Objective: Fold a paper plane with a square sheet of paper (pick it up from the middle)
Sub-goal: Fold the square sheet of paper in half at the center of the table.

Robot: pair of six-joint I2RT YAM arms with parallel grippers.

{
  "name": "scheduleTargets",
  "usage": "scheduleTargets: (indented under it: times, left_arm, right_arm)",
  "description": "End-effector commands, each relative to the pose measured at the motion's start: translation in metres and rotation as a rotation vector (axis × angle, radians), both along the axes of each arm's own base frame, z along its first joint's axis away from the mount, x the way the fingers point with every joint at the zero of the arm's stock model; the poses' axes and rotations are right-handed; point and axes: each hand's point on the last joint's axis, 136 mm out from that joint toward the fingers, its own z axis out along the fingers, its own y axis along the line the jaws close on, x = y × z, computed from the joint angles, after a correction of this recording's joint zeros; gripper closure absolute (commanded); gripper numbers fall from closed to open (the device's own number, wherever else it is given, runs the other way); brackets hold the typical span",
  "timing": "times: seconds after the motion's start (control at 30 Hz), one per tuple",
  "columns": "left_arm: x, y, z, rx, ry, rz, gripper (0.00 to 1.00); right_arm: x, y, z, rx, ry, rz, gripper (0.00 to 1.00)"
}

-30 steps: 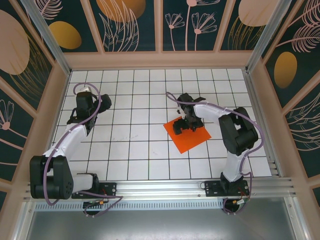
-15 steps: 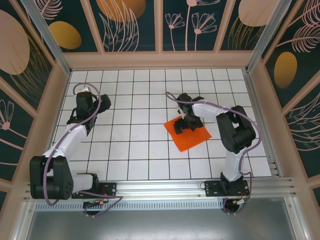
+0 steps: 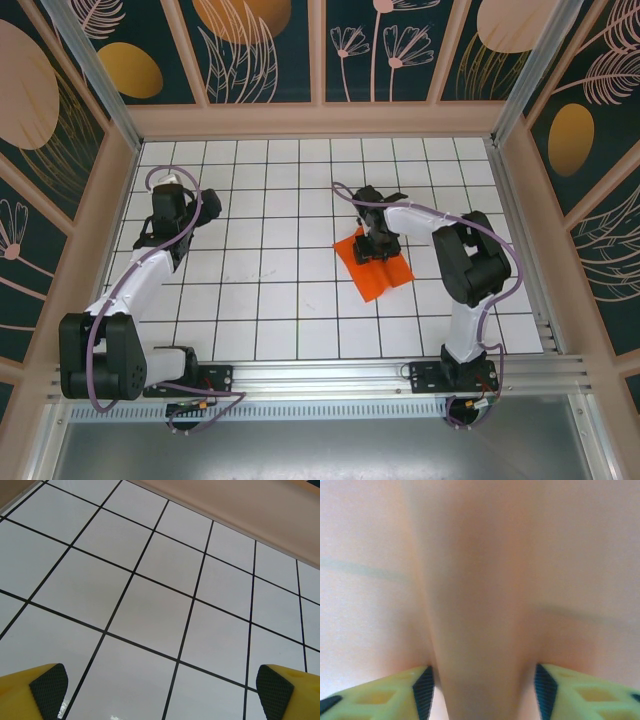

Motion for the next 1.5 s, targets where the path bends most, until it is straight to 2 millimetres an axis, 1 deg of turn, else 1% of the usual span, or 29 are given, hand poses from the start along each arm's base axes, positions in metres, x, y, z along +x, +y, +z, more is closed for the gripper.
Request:
scheduleTargets:
  times: [0.0, 0.07, 0.1, 0.17, 0.2, 0.27, 0.33, 0.4, 0.5, 0.6, 0.7, 0.83, 0.93, 1.0, 1.03, 1.17, 1.23, 1.33, 1.4, 1.43, 1.47]
  left_arm:
    - [0.003, -0.007, 0.009, -0.027, -0.017, -0.037, 0.02]
    - [0.004, -0.014, 0.006, -0.059, -0.01, -0.069, 0.02]
    - [0.004, -0.018, 0.005, -0.074, -0.01, -0.084, 0.01]
    - [0.005, -0.027, 0.005, -0.131, -0.022, -0.108, 0.02]
    - [0.006, -0.032, 0.006, -0.166, -0.034, -0.124, 0.02]
    - [0.008, -0.049, 0.008, -0.25, -0.061, -0.186, 0.05]
    - [0.01, -0.061, 0.009, -0.326, -0.071, -0.219, 0.08]
    - [0.01, -0.071, 0.008, -0.383, -0.069, -0.248, 0.09]
    - [0.007, -0.086, 0.005, -0.428, -0.061, -0.268, 0.09]
    - [0.001, -0.104, -0.004, -0.451, -0.04, -0.29, 0.09]
    - [-0.004, -0.123, -0.015, -0.472, 0.0, -0.312, 0.09]
    - [-0.01, -0.146, -0.029, -0.542, 0.041, -0.334, 0.1]
    - [-0.014, -0.163, -0.034, -0.592, 0.059, -0.367, 0.1]
    - [-0.016, -0.177, -0.037, -0.615, 0.078, -0.398, 0.1]
    - [-0.018, -0.187, -0.039, -0.625, 0.093, -0.423, 0.11]
    - [-0.023, -0.225, -0.044, -0.657, 0.135, -0.528, 0.14]
    - [-0.028, -0.249, -0.044, -0.705, 0.152, -0.593, 0.18]
    - [-0.036, -0.286, -0.042, -0.772, 0.171, -0.697, 0.26]
    - [-0.039, -0.302, -0.047, -0.782, 0.195, -0.72, 0.29]
    - [-0.039, -0.309, -0.055, -0.783, 0.217, -0.723, 0.3]
    - [-0.039, -0.315, -0.057, -0.788, 0.226, -0.73, 0.31]
  right_arm:
    - [0.007, 0.025, 0.017, 0.152, -0.039, -0.053, 0.57]
    - [0.013, 0.054, 0.042, 0.337, -0.069, -0.063, 0.71]
    - [0.013, 0.066, 0.053, 0.424, -0.076, -0.065, 0.74]
    - [0.017, 0.09, 0.083, 0.637, -0.105, -0.062, 0.79]
    - [0.018, 0.097, 0.095, 0.716, -0.11, -0.068, 0.8]
    - [0.019, 0.109, 0.115, 0.87, -0.107, -0.063, 0.8]
    - [0.021, 0.112, 0.122, 0.942, -0.099, -0.076, 0.79]
    - [0.024, 0.108, 0.114, 0.94, -0.085, -0.11, 0.78]
    - [0.029, 0.093, 0.089, 0.877, -0.075, -0.175, 0.75]
    - [0.032, 0.078, 0.061, 0.777, -0.076, -0.234, 0.73]
    - [0.036, 0.065, 0.046, 0.702, -0.113, -0.269, 0.7]
    - [0.043, 0.046, 0.027, 0.573, -0.16, -0.313, 0.58]
    - [0.047, 0.033, 0.021, 0.499, -0.196, -0.334, 0.49]
    - [0.049, 0.027, 0.022, 0.47, -0.218, -0.34, 0.43]
    - [0.049, 0.026, 0.022, 0.465, -0.223, -0.341, 0.41]
    - [0.047, 0.027, 0.022, 0.498, -0.207, -0.343, 0.41]
    - [0.046, 0.028, 0.023, 0.511, -0.202, -0.35, 0.41]
    - [0.047, 0.031, 0.032, 0.561, -0.215, -0.352, 0.41]
    - [0.047, 0.03, 0.036, 0.585, -0.214, -0.358, 0.41]
    - [0.047, 0.03, 0.037, 0.598, -0.214, -0.362, 0.41]
    - [0.047, 0.029, 0.038, 0.607, -0.212, -0.367, 0.41]
